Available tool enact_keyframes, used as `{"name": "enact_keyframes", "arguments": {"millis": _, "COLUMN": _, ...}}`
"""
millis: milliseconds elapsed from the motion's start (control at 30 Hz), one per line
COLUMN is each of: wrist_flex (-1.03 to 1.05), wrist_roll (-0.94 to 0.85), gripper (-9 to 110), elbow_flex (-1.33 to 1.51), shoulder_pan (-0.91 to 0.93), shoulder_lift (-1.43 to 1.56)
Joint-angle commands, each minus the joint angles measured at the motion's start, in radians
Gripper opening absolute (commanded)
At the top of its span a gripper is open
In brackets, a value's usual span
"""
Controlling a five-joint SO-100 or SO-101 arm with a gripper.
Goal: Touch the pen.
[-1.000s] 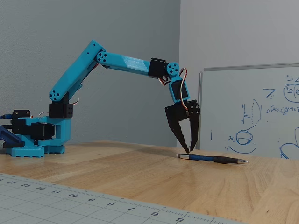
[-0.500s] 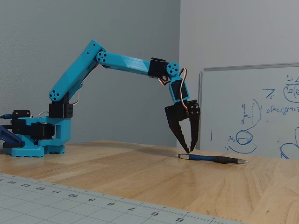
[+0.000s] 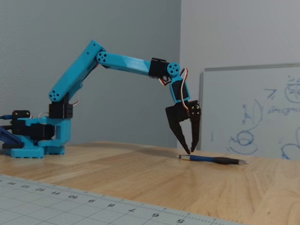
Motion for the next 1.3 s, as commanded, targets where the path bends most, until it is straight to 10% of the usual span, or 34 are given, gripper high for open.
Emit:
{"name": "enact_keyframes", "arguments": {"millis": 0, "wrist_flex": 0.003, "wrist_roll": 0.008, "gripper": 0, "elbow_flex": -0.072, "shoulder_pan": 0.008, "shoulder_lift": 0.052}}
{"name": "enact_keyframes", "arguments": {"millis": 1267, "wrist_flex": 0.087, "wrist_roll": -0.008, "gripper": 0, "elbow_flex": -0.077, "shoulder_pan": 0.011, "shoulder_lift": 0.052}}
